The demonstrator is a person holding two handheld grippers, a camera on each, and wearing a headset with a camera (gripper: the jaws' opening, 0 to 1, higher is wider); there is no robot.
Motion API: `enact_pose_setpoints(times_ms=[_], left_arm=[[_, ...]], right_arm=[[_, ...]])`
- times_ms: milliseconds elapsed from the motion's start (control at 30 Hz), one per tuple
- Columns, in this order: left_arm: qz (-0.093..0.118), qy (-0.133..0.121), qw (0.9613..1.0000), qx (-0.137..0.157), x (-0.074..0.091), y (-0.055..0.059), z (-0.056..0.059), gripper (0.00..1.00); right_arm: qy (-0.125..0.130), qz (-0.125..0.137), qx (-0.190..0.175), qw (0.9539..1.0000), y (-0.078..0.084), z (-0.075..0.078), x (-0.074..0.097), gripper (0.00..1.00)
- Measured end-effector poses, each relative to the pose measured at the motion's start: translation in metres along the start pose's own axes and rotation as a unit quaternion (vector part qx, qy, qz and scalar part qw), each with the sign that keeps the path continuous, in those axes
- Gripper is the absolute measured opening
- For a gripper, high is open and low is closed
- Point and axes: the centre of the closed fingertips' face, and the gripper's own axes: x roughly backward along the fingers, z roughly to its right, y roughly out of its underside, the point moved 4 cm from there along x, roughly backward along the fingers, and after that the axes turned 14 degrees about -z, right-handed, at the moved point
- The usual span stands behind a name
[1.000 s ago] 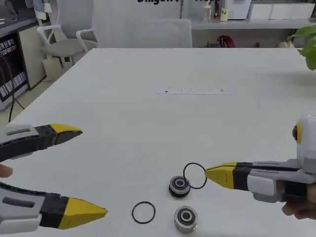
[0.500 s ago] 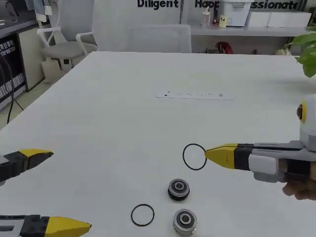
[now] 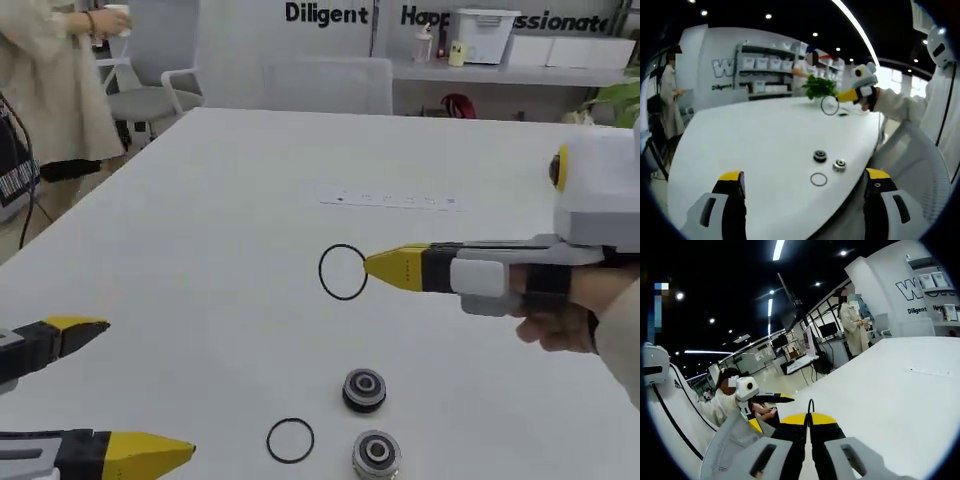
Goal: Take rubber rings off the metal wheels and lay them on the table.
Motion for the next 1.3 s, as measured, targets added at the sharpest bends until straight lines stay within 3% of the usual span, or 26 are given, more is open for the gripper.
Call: enact_pose_setpoints(times_ms=[233,367,433,500,600,833,1033,1200,1300], left_arm=[[-0.010,0.011,0.9999,0.005,-0.002,0.005,-0.003,1.00],[0.012,0.030,0.9995,0.001,-0.003,0.001,0.001,1.00],[0.012,0.034,0.9994,0.002,-0.004,0.002,0.000,1.00],[0.012,0.038,0.9992,0.004,-0.005,0.003,-0.002,1.00],[0.012,0.052,0.9979,0.037,-0.008,0.006,-0.003,1.00],[0.016,0.064,0.9970,0.042,-0.011,0.007,-0.001,1.00],[0.026,0.069,0.9965,0.040,-0.011,0.006,-0.002,1.00],[0.005,0.072,0.9971,0.025,-0.018,0.015,-0.005,1.00],[-0.015,0.051,0.9985,0.011,-0.023,0.025,-0.012,1.00]], right_arm=[[-0.034,0.000,0.006,0.9994,-0.015,-0.011,-0.023,0.00],[-0.044,-0.008,0.000,0.9990,-0.014,-0.012,-0.037,0.00],[-0.050,-0.017,-0.002,0.9986,-0.011,-0.013,-0.044,0.00],[-0.055,-0.023,-0.004,0.9982,-0.005,-0.014,-0.051,0.00],[-0.064,-0.043,-0.013,0.9969,0.011,-0.016,-0.062,0.00],[-0.071,-0.100,-0.022,0.9922,0.047,-0.016,-0.080,0.00],[-0.082,-0.122,-0.048,0.9880,0.066,-0.013,-0.089,0.00],[-0.074,-0.151,-0.063,0.9838,0.087,-0.006,-0.094,0.00],[-0.067,-0.164,-0.070,0.9816,0.096,-0.001,-0.096,0.00]])
